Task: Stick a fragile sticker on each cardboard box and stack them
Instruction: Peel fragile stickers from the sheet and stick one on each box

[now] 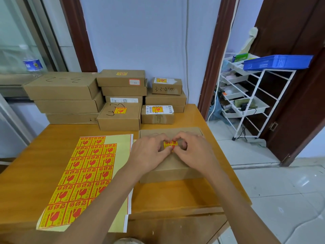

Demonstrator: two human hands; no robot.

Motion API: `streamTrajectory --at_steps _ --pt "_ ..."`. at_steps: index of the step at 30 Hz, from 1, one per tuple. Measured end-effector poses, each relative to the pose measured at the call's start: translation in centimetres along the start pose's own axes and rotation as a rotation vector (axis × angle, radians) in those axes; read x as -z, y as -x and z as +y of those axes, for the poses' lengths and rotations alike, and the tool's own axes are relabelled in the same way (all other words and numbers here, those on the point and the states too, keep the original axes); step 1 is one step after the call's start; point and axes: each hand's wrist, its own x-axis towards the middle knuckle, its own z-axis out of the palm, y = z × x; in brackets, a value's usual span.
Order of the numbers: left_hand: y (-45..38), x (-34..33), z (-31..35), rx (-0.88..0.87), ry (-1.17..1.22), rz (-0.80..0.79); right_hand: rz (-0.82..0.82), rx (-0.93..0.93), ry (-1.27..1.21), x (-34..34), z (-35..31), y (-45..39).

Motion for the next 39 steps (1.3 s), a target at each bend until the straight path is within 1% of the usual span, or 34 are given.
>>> streamTrajectory --at_steps 3,6,8,10,11,13,15,16,17,20,21,24,26,29,33,34,36,39 --pt "0.1 0.2 0.4 -0.076 -0.109 -0.065 -0.009 0.005 0.005 0.1 -0.1 0.0" --pt "-0.1 0.6 0.6 -0.05 -0.108 -0.141 -0.025 0.012 0.028 0.4 -0.5 0.1" --pt "-0.1 1.3 0.7 -0.03 -0.031 -0.239 -0.046 0.013 0.046 0.7 -0.8 0.2" --pt "0.5 2.7 0.5 -0.002 0.141 -0.312 -0.084 0.021 0.08 1.0 -1.1 0.3" --pt "1.0 3.5 0.3 0.013 0.21 -0.303 -0.105 0.026 0.1 1.2 -1.3 0.3" --pt "2.9 5.1 -0.5 0.029 0.228 -0.2 -0.161 0.04 0.144 1.6 -1.6 0.3" --pt "5.3 6.6 -2.1 0.025 0.164 -0.083 -0.248 0.032 0.189 2.3 -1.9 0.1" --pt "6.8 7.3 -3.2 0.035 0.143 -0.065 -0.272 0.029 0.205 2.6 -2.0 0.3" --pt "8.2 7.9 -4.4 0.056 0.122 -0.074 -0.262 0.035 0.211 2.8 -2.3 0.7" --pt "12.0 9.7 -8.6 0.142 -0.019 -0.162 -0.177 0.078 0.19 3.0 -3.7 2.6" --pt "13.2 10.2 -9.9 0.172 -0.087 -0.196 -0.194 0.096 0.22 2.8 -4.2 3.2" --pt "16.3 10.9 -12.4 0.222 -0.277 -0.337 -0.336 0.126 0.351 1.9 -5.0 4.4" --pt "17.8 10.5 -13.2 0.237 -0.303 -0.389 -0.388 0.149 0.369 1.3 -4.7 4.5" --pt "18.4 10.8 -13.6 0.225 -0.312 -0.363 -0.39 0.153 0.376 1.2 -4.5 3.5" --pt "17.1 12.1 -14.2 0.22 -0.294 -0.361 -0.459 0.109 0.346 1.5 -5.5 1.5" --pt "16.7 12.3 -14.6 0.244 -0.247 -0.339 -0.466 0.107 0.298 1.5 -6.1 1.0" --pt "15.8 12.8 -15.6 0.297 -0.149 -0.246 -0.427 0.151 0.207 1.1 -7.6 0.1" --pt "13.4 14.2 -18.2 0.321 -0.202 -0.115 -0.351 0.259 0.149 0.0 -10.7 -2.4"
